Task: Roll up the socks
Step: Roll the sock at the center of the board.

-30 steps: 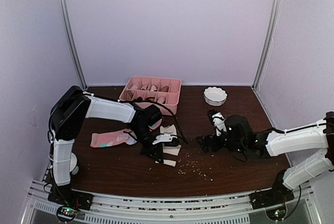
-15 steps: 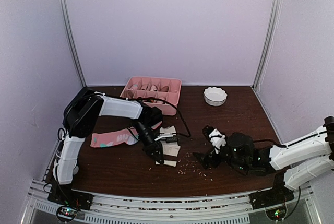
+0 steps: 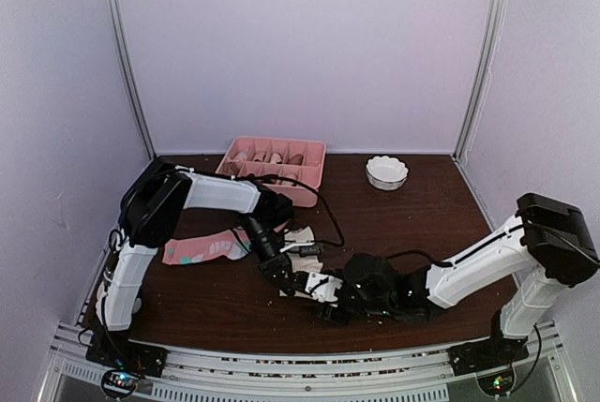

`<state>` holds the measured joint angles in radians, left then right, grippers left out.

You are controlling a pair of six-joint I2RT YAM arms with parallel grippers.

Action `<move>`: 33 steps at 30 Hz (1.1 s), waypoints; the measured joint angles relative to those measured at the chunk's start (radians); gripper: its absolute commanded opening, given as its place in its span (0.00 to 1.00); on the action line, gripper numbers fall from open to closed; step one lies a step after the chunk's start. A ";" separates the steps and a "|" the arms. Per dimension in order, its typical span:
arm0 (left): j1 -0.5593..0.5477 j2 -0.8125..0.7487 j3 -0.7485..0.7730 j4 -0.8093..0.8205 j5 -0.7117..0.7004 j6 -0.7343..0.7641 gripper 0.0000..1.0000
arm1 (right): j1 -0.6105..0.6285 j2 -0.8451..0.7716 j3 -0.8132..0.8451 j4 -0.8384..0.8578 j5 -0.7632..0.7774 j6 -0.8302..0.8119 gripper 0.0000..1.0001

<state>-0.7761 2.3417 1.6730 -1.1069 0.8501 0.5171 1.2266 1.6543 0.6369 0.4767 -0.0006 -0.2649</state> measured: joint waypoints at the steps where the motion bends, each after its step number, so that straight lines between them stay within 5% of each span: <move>1: 0.000 0.001 0.002 -0.002 -0.001 -0.002 0.00 | -0.002 0.023 0.014 -0.001 -0.010 -0.004 0.45; 13: 0.000 0.002 0.005 -0.005 -0.006 -0.003 0.02 | -0.062 0.169 0.073 -0.001 -0.116 -0.025 0.27; 20: 0.000 0.007 0.020 -0.039 0.003 0.015 0.39 | -0.095 0.180 0.079 0.009 -0.158 -0.010 0.08; 33: -0.008 -0.241 -0.219 0.224 -0.179 0.021 0.54 | -0.212 0.211 0.121 -0.025 -0.424 0.157 0.00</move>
<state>-0.7841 2.1002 1.4540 -0.8829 0.6708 0.5381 1.0149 1.8648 0.7574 0.4515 -0.4248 -0.1081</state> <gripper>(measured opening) 0.536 0.010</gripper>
